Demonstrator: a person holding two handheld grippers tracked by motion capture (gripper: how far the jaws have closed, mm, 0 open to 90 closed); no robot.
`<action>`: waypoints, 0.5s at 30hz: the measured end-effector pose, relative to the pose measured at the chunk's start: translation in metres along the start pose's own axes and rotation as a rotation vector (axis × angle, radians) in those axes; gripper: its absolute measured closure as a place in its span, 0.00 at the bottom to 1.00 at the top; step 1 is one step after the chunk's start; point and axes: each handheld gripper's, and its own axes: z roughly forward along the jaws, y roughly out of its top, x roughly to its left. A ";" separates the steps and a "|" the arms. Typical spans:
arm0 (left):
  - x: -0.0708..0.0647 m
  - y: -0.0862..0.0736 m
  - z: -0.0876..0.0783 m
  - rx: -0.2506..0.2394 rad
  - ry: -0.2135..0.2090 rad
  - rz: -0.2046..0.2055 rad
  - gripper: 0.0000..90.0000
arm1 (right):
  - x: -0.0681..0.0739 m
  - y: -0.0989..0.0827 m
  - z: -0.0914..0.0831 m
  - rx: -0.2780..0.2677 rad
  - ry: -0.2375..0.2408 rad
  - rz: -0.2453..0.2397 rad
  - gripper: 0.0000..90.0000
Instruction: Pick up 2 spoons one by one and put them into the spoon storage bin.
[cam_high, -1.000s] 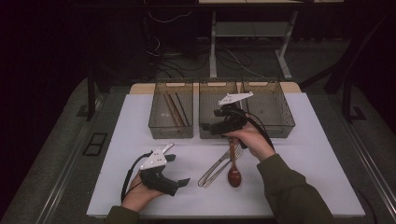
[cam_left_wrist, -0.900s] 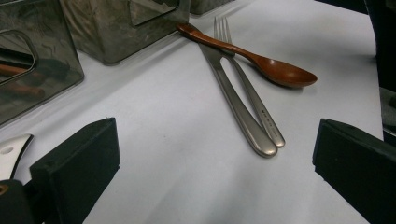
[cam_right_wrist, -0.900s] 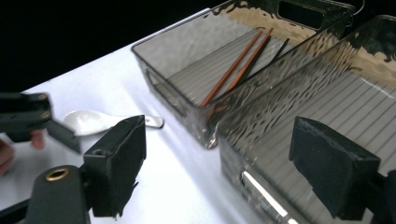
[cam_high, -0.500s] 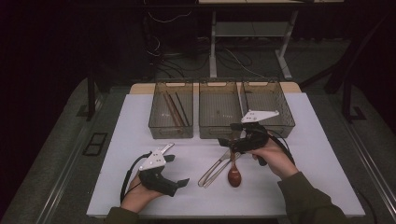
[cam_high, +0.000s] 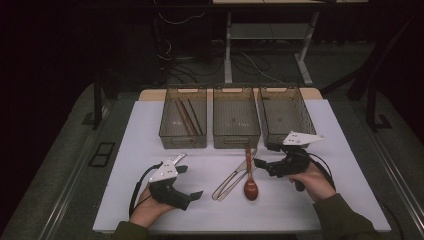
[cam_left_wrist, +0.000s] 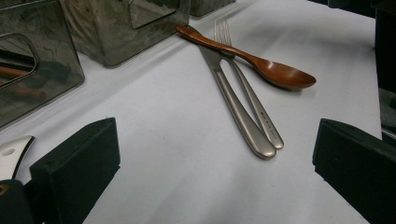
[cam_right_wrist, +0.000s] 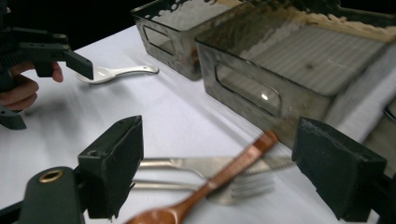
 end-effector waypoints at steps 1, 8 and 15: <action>0.000 0.000 0.000 0.001 0.000 -0.001 0.00 | -0.001 -0.003 -0.003 -0.002 -0.001 0.003 0.18; -0.002 0.001 -0.001 0.003 0.010 0.005 0.00 | -0.008 -0.024 -0.021 -0.019 -0.001 0.011 0.18; -0.002 0.001 -0.001 0.008 0.014 0.009 0.00 | -0.006 -0.044 -0.029 -0.005 -0.001 -0.009 0.18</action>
